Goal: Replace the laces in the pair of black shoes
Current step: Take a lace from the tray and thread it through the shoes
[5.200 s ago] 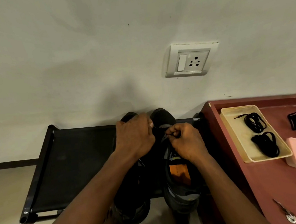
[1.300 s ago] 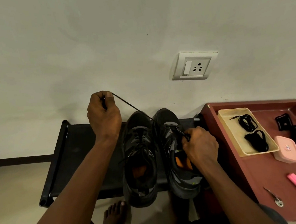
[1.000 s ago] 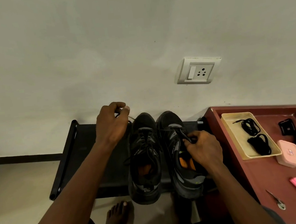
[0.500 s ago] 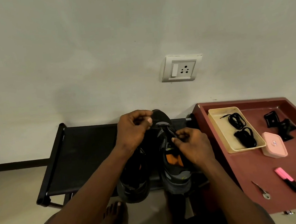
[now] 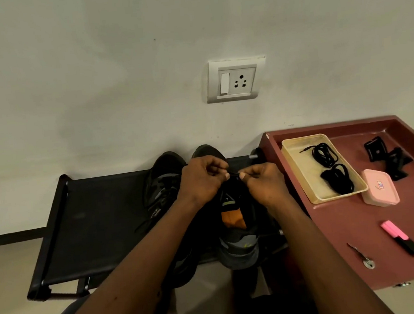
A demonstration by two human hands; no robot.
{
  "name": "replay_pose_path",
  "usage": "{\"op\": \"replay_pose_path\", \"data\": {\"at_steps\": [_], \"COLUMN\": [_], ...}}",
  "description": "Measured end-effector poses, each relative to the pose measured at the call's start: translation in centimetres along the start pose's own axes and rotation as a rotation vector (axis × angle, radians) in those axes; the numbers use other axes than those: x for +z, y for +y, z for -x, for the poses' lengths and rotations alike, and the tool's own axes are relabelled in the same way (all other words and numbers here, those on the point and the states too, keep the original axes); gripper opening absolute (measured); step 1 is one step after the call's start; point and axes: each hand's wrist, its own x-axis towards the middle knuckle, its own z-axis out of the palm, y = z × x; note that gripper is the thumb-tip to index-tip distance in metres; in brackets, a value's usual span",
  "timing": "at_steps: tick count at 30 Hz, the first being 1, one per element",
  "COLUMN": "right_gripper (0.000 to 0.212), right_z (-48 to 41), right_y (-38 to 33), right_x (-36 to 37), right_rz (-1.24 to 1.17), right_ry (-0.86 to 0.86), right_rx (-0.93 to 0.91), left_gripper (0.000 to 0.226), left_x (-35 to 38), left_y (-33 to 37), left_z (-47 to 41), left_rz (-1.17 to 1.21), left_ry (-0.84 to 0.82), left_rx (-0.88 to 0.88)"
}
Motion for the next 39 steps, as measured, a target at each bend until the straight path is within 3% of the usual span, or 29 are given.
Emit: {"op": "replay_pose_path", "data": {"at_steps": [6,13,16,24,32,39], "right_gripper": [0.017,0.020,0.018,0.018,0.016,0.012], "right_z": [-0.8,-1.0,-1.0,-1.2,-1.2,-0.5], "right_y": [0.8,0.8,0.8,1.1,1.2,0.3], "right_x": [-0.1,-0.1,-0.2,-0.3,-0.4,-0.7], "right_rz": [-0.185,-0.192,-0.200,-0.238,-0.252,-0.271], "right_ry": [-0.077,-0.096,-0.094,-0.104,-0.122,-0.160], "right_rx": [0.107,0.109,0.111,0.127,0.131,0.095], "left_gripper": [0.021,0.018,0.008,0.010,0.014,0.012], "left_x": [0.3,0.9,0.8,1.4,2.2,1.4], "left_y": [0.1,0.5,0.2,-0.8,-0.6,-0.6], "left_z": [-0.8,-1.1,-0.9,-0.6,0.1,-0.3], "left_rz": [-0.180,-0.536,-0.442,-0.172,-0.195,-0.309], "left_ry": [-0.102,-0.065,-0.042,0.056,0.198,0.060], "left_rx": [0.047,0.124,0.129,0.063,0.027,0.069]}}
